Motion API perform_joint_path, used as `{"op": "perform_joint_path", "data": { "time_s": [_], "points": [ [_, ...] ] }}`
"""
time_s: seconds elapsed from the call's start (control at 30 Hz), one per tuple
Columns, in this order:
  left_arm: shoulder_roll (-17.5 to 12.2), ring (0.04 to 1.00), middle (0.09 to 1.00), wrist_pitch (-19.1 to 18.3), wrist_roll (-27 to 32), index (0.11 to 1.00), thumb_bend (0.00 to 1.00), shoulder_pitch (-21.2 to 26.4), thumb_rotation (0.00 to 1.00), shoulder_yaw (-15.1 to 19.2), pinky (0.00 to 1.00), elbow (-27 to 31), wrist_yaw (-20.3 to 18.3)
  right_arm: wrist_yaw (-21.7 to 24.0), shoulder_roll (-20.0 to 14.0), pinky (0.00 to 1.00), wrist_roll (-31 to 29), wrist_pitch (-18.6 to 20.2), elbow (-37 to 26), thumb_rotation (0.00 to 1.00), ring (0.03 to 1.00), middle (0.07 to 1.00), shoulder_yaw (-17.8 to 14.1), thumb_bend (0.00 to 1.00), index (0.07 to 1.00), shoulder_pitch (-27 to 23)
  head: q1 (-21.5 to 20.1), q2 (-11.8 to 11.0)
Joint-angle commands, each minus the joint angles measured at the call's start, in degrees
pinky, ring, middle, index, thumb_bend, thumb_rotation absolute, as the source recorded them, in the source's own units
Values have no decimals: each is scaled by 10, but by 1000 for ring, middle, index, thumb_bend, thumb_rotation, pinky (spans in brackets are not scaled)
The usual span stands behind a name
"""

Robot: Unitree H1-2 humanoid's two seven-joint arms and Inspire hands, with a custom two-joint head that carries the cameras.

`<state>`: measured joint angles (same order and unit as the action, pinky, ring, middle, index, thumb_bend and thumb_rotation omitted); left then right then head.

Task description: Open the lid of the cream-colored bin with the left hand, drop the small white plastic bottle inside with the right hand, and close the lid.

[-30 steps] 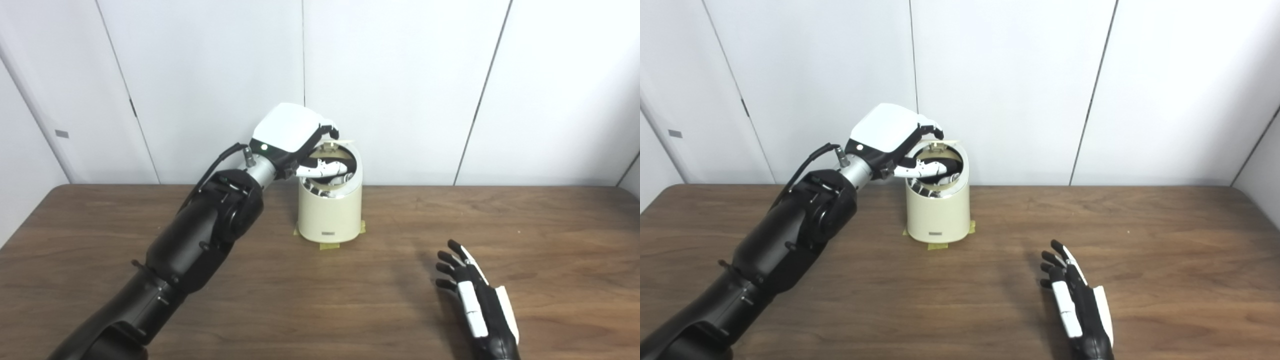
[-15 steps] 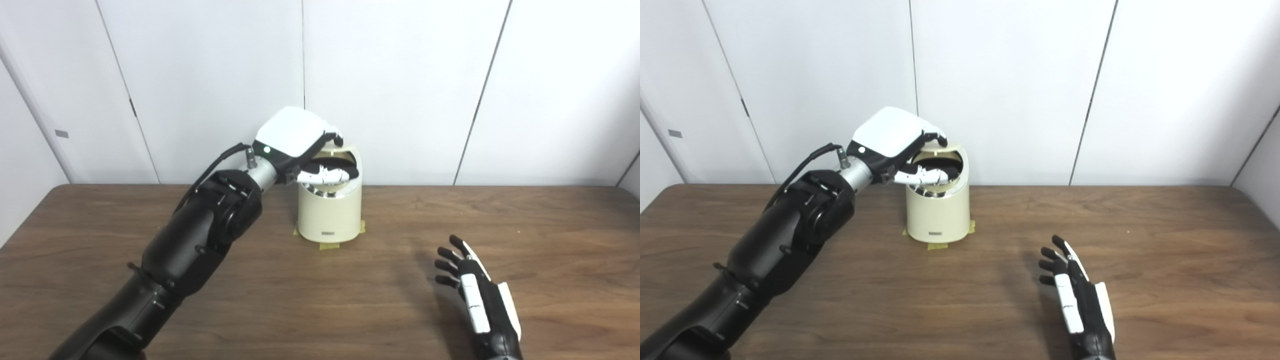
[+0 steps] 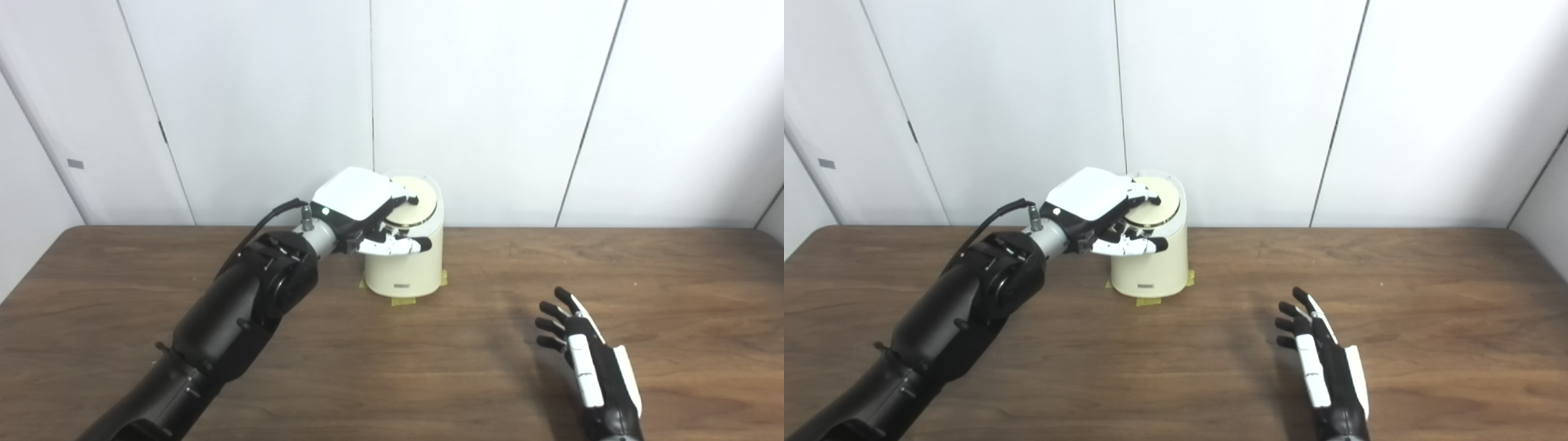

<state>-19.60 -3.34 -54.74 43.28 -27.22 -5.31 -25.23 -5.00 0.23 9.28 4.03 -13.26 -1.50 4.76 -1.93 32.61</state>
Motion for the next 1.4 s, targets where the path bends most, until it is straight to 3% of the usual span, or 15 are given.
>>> {"op": "perform_joint_path", "data": {
  "time_s": [0.0,0.27,0.47,1.37],
  "points": [
    [-8,950,933,-6,-2,906,607,16,981,9,925,6,-3,1,-8,710,-5,-13,-14,1000,788,831,-4,480,900,-12,0,0],
    [-11,957,934,-4,-3,902,591,-3,958,18,940,33,-9,-1,-10,714,-6,-10,-10,1000,779,826,-6,507,889,-13,-1,4],
    [-17,963,944,4,-8,923,588,-19,988,18,951,51,-14,2,-7,710,-10,8,-24,1000,777,826,-4,465,892,-17,-1,5],
    [-23,972,937,29,-44,893,606,-29,996,-18,987,-4,-14,2,-6,738,-30,18,-24,1000,835,841,-6,497,898,-25,-9,11]
  ]
}}
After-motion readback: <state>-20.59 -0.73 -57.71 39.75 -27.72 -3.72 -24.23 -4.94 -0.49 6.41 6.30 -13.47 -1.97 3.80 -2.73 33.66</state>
